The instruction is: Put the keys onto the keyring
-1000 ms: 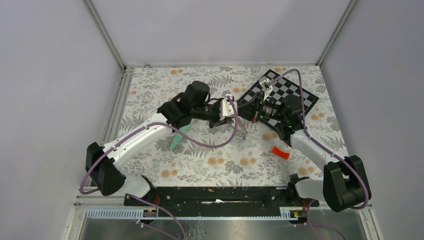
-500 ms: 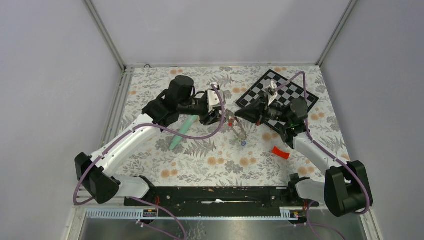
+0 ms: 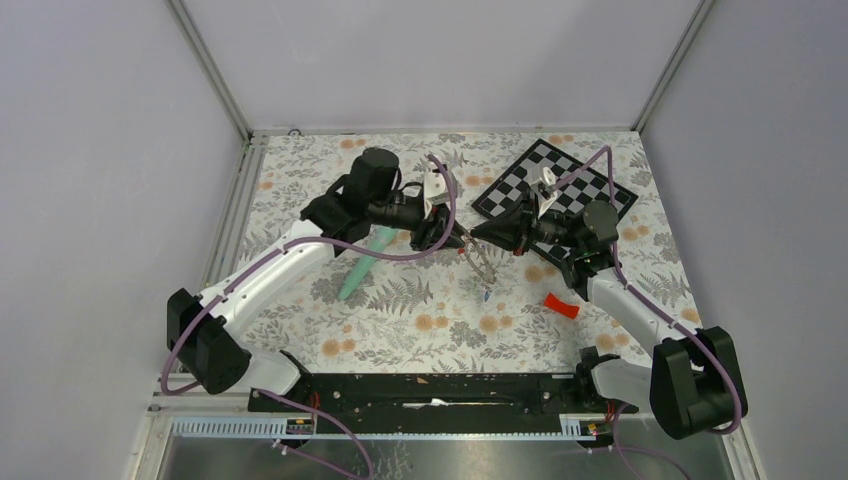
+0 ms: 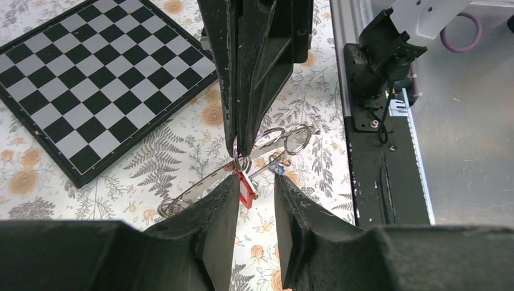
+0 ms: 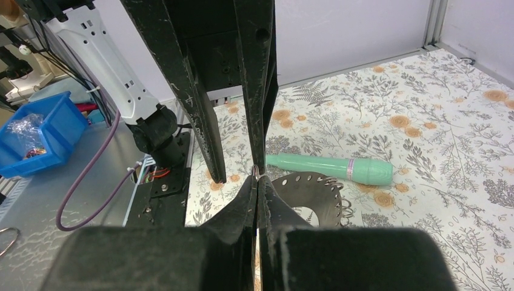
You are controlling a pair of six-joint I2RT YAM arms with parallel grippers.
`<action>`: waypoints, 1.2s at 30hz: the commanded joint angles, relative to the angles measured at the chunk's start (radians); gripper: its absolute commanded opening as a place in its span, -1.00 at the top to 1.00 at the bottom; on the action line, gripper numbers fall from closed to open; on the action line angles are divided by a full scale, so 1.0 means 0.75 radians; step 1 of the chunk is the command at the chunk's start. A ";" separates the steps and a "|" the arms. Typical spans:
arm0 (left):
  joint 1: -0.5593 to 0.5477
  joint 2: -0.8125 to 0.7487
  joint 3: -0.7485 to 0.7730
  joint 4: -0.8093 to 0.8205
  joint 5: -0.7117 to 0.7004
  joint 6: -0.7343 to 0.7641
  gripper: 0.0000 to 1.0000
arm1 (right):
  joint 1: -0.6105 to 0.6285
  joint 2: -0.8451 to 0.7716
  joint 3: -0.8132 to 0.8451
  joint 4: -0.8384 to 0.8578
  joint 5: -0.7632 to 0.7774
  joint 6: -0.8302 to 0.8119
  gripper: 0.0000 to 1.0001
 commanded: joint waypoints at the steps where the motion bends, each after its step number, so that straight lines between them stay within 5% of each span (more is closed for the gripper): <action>1: 0.005 0.028 0.070 0.093 0.089 -0.060 0.34 | -0.004 -0.040 0.002 0.082 -0.025 -0.048 1.00; 13: 0.005 0.058 0.057 0.152 0.101 -0.119 0.43 | -0.004 -0.043 -0.003 0.077 -0.021 -0.048 1.00; 22: 0.005 0.095 0.067 0.180 0.108 -0.159 1.00 | -0.004 -0.044 -0.003 0.069 -0.007 -0.053 1.00; 27: 0.005 0.082 0.059 0.169 0.099 -0.138 1.00 | -0.005 -0.047 -0.004 0.036 -0.006 -0.071 1.00; 36: -0.021 0.083 0.180 -0.232 -0.114 0.244 1.00 | -0.005 -0.085 0.059 -0.329 -0.076 -0.351 0.13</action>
